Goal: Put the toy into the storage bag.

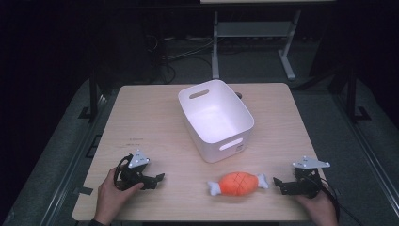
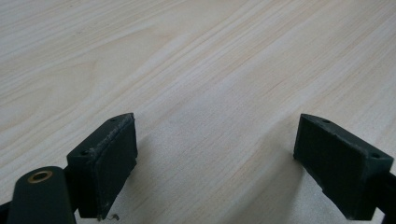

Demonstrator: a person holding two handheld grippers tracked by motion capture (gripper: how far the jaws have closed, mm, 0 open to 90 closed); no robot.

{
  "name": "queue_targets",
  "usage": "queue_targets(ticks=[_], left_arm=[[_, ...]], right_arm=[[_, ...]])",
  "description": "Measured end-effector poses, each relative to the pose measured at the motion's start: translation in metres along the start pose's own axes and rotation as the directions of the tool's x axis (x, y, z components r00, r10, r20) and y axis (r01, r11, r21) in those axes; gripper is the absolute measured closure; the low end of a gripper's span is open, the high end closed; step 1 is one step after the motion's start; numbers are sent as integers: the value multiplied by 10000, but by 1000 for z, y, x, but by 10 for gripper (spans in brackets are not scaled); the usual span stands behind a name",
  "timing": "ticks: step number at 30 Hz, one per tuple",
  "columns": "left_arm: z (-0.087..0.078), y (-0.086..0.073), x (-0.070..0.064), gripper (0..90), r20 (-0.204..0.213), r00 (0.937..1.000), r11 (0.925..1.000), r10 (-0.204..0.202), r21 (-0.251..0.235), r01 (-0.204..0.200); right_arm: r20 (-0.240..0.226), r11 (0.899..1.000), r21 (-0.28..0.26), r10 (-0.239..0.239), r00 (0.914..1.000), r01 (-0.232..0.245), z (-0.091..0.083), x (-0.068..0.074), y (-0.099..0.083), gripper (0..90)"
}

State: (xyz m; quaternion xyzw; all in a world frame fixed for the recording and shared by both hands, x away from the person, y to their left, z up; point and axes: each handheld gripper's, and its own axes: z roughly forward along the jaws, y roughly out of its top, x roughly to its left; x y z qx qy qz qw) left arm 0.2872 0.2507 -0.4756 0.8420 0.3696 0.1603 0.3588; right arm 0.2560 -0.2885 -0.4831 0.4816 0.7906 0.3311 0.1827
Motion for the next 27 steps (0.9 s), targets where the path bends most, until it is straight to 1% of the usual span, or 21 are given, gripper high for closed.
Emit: queue_targets(ticks=[9, 10, 11, 12, 13, 16, 18, 19, 20, 21, 22, 27], left_arm=[[0, 0, 0, 125, -6, 10000, 10000, 46, 34, -46], [0, 0, 0, 126, -1, 10000, 10000, -1, 1, 1], [0, 0, 0, 126, 1, 10000, 10000, 0, 0, 0], [0, 0, 0, 126, -2, 10000, 10000, -3, -2, 3], [0, 0, 0, 126, -1, 10000, 10000, -4, -1, 4], [0, 0, 0, 126, -3, 10000, 10000, -1, 0, 1], [0, 0, 0, 126, -5, 10000, 10000, 5, 1, -5], [0, 0, 0, 126, -5, 10000, 10000, 5, 1, -5], [0, 0, 0, 126, -2, 10000, 10000, -4, -2, 4], [0, 0, 0, 126, -7, 10000, 10000, 8, -1, -8], [0, 0, 0, 126, -2, 10000, 10000, -4, -2, 4], [0, 0, 0, 126, -2, 10000, 10000, -1, 0, 1]], right_arm=[[-108, 9999, 53, -114, 9999, 115, -1, -1, 0, 23], [-115, 9997, 201, -137, 9998, 139, -4, -2, 3, 114], [-115, 9997, 201, -137, 9998, 139, -4, -2, 3, 114], [-169, 9996, 246, -159, 9997, 163, -6, -2, 6, 156], [-150, 9996, 244, -151, 9998, 154, -7, -2, 7, 166], [-298, 9997, 144, -197, 9994, 201, -11, -2, 10, 257], [-448, 9996, 60, -278, 9986, 281, -14, -1, 14, 361], [-513, 9992, -9, -402, 9979, 402, -15, -1, 16, 401], [-513, 9992, -9, -402, 9979, 402, -15, -1, 16, 401], [-602, 9989, -23, -475, 9971, 475, -16, 0, 18, 443], [-726, 9981, -122, -616, 9955, 609, -17, 1, 22, 527], [-1130, 9963, -166, -859, 9899, 846, -15, 5, 32, 695]])
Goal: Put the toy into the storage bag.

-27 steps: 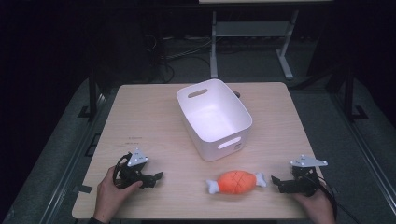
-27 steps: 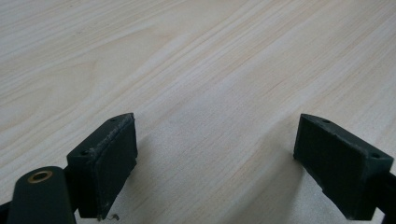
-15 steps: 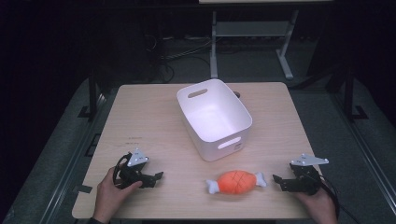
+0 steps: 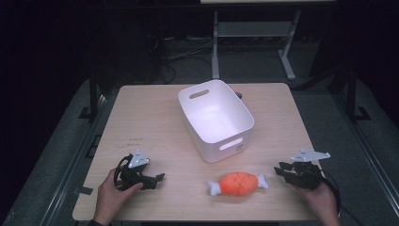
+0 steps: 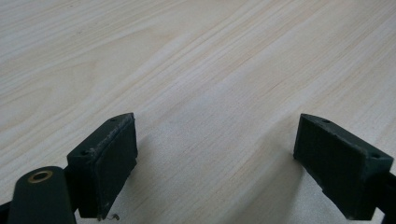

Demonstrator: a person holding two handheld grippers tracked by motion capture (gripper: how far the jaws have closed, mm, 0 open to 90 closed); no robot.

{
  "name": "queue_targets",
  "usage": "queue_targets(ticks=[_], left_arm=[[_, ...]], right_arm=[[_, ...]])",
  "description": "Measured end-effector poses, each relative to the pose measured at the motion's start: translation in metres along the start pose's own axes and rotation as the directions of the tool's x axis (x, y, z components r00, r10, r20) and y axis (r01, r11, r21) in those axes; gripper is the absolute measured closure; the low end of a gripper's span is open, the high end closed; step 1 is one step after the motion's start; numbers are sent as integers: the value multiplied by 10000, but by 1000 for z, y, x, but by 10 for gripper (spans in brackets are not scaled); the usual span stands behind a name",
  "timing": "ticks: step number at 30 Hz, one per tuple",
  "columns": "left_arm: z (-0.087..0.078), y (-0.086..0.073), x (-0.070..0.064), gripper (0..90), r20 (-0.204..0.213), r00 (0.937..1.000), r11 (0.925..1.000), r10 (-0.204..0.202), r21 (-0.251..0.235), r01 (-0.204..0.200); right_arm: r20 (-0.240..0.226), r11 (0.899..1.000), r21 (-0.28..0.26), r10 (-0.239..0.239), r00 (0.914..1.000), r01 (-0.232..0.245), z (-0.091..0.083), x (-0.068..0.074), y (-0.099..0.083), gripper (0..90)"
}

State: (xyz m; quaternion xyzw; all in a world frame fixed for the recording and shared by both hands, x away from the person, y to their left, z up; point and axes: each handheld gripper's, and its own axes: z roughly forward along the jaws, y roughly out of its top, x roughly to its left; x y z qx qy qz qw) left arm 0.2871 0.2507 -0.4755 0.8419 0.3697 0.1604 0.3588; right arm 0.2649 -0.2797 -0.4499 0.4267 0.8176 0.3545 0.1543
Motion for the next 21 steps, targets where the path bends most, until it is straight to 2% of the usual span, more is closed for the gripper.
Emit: queue_targets(ticks=[5, 8, 21], left_arm=[[0, 0, 0, 126, -1, 10000, 10000, -4, -3, 4], [0, 0, 0, 126, 0, 10000, 10000, 0, 1, 0], [0, 0, 0, 126, 0, 10000, 10000, 2, 0, -2]], right_arm=[[-327, 9995, 7, -326, 9989, 327, 6, 5, 11, 856], [-564, 9988, 60, -476, 9973, 480, 11, 7, 18, 896], [-1217, 9957, 129, -890, 9886, 912, 30, 10, 34, 897]])
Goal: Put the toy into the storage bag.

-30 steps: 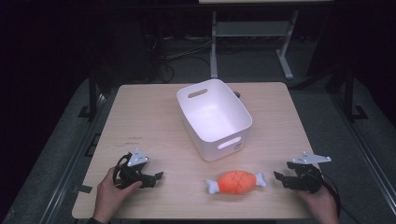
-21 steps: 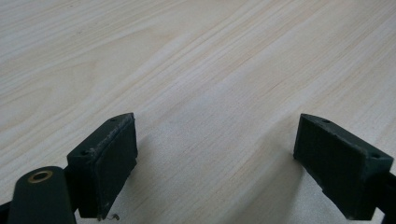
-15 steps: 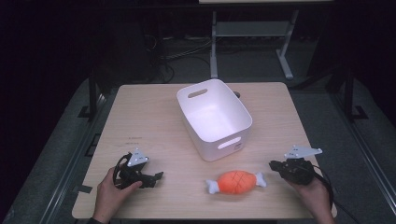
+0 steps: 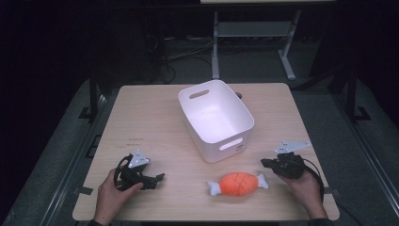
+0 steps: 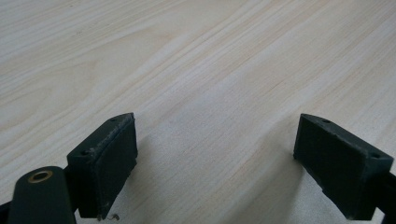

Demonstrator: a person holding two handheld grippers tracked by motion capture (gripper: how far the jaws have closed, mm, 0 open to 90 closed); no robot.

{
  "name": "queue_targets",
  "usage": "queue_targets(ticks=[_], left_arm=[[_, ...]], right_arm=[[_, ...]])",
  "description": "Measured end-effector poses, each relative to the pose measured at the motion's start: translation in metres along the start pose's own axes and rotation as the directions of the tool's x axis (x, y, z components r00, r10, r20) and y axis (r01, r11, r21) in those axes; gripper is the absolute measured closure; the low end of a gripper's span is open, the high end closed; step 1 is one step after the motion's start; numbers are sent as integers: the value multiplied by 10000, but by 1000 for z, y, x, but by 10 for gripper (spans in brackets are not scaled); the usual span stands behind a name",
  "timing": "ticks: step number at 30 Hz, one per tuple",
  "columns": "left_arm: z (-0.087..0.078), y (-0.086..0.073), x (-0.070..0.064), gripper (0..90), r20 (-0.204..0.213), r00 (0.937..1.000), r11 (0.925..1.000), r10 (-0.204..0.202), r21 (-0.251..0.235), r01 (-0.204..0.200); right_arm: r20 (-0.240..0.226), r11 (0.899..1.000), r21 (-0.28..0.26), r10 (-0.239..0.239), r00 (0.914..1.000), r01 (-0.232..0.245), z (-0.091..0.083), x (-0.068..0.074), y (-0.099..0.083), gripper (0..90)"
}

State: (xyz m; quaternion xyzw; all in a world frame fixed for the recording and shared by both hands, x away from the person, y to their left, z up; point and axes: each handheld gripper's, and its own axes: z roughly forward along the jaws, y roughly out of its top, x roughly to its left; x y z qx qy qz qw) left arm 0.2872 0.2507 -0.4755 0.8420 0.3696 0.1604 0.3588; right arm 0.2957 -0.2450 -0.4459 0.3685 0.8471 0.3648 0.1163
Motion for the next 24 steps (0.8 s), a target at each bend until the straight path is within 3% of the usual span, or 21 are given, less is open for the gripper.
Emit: queue_targets(ticks=[6, 24], left_arm=[[0, 0, 0, 126, 0, 10000, 10000, -3, -3, 3], [0, 0, 0, 126, 0, 10000, 10000, 1, 0, -1]], right_arm=[[-180, 9992, 292, -261, 9995, 267, 12, 3, 5, 897], [-454, 9971, 666, -328, 9984, 358, 18, 7, -2, 897]])
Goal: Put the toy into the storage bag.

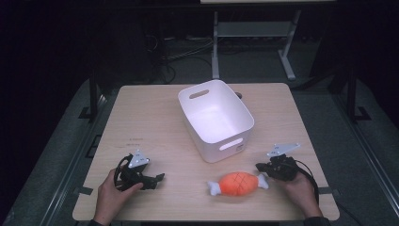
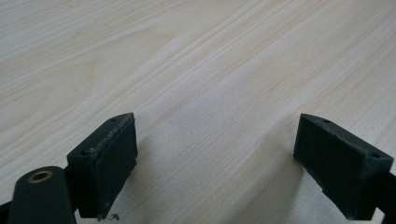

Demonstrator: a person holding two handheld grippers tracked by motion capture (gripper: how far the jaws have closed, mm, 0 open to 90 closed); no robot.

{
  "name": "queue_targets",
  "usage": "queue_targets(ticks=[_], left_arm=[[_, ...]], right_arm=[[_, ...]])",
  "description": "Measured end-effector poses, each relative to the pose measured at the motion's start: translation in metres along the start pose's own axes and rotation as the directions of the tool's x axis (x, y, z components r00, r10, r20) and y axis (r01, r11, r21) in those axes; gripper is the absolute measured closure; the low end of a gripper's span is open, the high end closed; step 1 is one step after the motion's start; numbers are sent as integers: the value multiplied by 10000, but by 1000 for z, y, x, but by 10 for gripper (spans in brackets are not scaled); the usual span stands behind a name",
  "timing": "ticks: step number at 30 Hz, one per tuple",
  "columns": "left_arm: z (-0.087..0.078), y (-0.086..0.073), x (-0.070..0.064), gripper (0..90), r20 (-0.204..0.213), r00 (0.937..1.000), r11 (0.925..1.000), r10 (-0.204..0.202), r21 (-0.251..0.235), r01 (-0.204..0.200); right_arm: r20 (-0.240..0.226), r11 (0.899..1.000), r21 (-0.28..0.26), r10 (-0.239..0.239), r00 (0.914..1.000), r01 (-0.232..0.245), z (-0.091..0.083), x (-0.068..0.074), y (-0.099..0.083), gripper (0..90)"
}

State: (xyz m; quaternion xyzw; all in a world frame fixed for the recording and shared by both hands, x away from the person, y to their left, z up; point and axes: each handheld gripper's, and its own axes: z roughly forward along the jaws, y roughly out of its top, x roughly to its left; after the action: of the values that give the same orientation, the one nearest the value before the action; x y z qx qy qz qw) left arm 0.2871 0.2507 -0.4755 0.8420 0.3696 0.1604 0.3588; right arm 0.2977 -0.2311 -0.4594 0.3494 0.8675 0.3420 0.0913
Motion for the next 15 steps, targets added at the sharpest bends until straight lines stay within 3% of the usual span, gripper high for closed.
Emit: queue_targets(ticks=[15], left_arm=[[0, 0, 0, 126, -2, 10000, 10000, -4, -2, 4]], right_arm=[[-301, 9998, 102, -157, 9994, 160, -7, 12, -8, 897]])
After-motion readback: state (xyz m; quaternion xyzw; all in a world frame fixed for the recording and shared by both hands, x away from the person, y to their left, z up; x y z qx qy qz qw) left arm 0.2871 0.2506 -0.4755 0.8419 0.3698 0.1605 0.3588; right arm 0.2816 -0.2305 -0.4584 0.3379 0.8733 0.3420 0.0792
